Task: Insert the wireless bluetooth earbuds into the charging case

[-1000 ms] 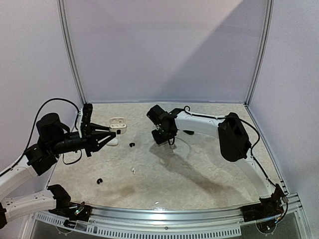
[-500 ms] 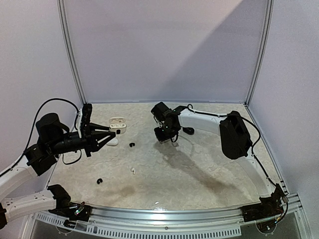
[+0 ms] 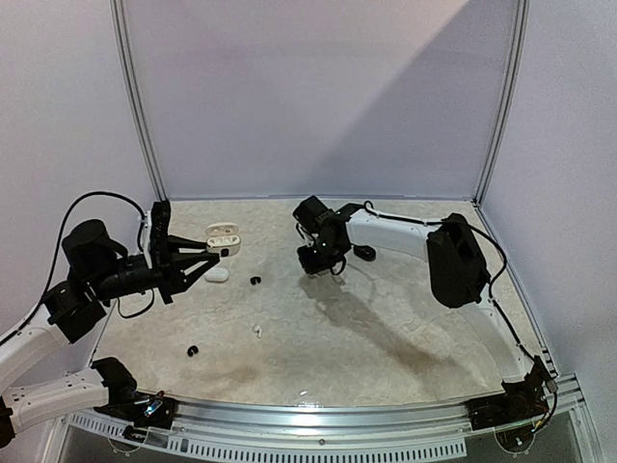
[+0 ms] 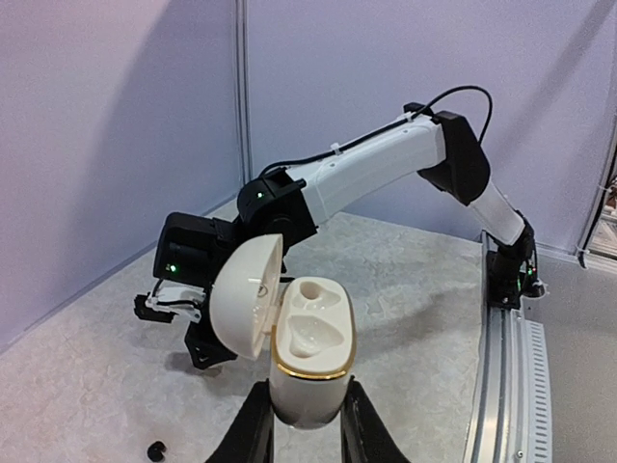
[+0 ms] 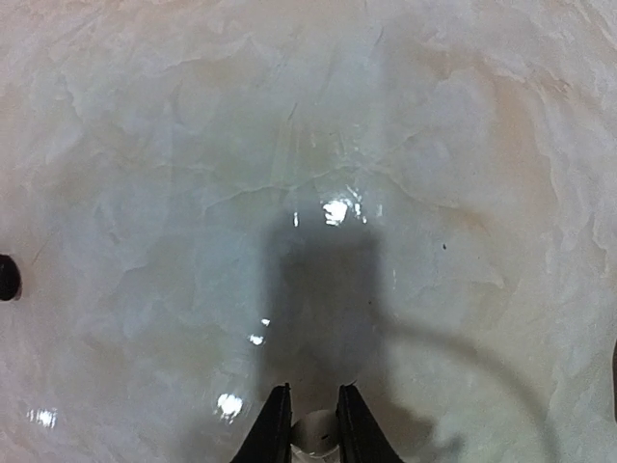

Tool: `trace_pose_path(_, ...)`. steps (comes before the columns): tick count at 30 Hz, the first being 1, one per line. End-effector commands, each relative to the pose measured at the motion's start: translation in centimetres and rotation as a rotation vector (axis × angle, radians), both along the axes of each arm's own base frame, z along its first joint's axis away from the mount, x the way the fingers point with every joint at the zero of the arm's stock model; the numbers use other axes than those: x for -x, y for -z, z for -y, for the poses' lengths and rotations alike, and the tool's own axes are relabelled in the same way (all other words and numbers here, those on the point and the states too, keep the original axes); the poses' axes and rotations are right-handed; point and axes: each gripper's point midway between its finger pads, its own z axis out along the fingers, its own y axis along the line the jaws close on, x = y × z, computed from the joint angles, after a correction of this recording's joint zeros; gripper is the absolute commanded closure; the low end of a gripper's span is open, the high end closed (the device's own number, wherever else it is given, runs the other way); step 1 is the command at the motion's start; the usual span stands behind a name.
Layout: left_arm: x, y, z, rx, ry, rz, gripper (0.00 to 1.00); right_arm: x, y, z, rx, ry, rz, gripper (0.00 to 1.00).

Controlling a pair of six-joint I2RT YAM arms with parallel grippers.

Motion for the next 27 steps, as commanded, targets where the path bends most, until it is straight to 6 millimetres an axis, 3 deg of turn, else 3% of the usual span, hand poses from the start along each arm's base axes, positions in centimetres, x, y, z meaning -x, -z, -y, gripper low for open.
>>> trace_pose_path(1,-0.1,-3.7,-0.5,0.012,-0.021,0.212,1.00,0.5,-9.8,-0.7,-0.163,-0.011,0.072,0.99)
trace_pose_path(2,-0.1,-4.1,-0.4,0.016,-0.019,0.240,1.00,0.6,-11.3,-0.8,-0.196,-0.017,0.091,0.99)
trace_pose_path(4,-0.2,-4.5,-0.3,0.025,-0.017,0.283,1.00,1.4,-16.8,-0.8,-0.283,-0.034,0.162,0.99)
trace_pose_path(8,-0.6,-5.4,-0.1,0.035,-0.027,0.357,1.00,3.7,-25.3,-0.7,-0.388,-0.079,0.293,0.99)
trace_pose_path(12,-1.2,-6.6,-0.1,0.046,-0.054,0.407,1.00,7.1,-32.2,-1.9,-0.511,-0.168,0.398,0.99)
trace_pose_path(15,-1.5,-6.9,0.0,0.044,-0.056,0.423,1.00,9.8,-36.1,-3.0,-0.587,-0.235,0.477,0.98)
trace_pose_path(18,-2.1,-6.8,-0.2,0.060,-0.089,0.372,1.00,9.7,-36.4,-2.5,-0.569,-0.205,0.502,0.98)
trace_pose_path(21,-2.5,-6.6,-0.6,0.073,-0.115,0.304,1.00,9.2,-34.4,-2.3,-0.529,-0.180,0.488,0.96)
trace_pose_path(27,-3.0,-4.9,-1.8,0.052,-0.191,0.188,1.00,9.1,-27.2,-4.7,-0.438,-0.202,0.352,0.86)
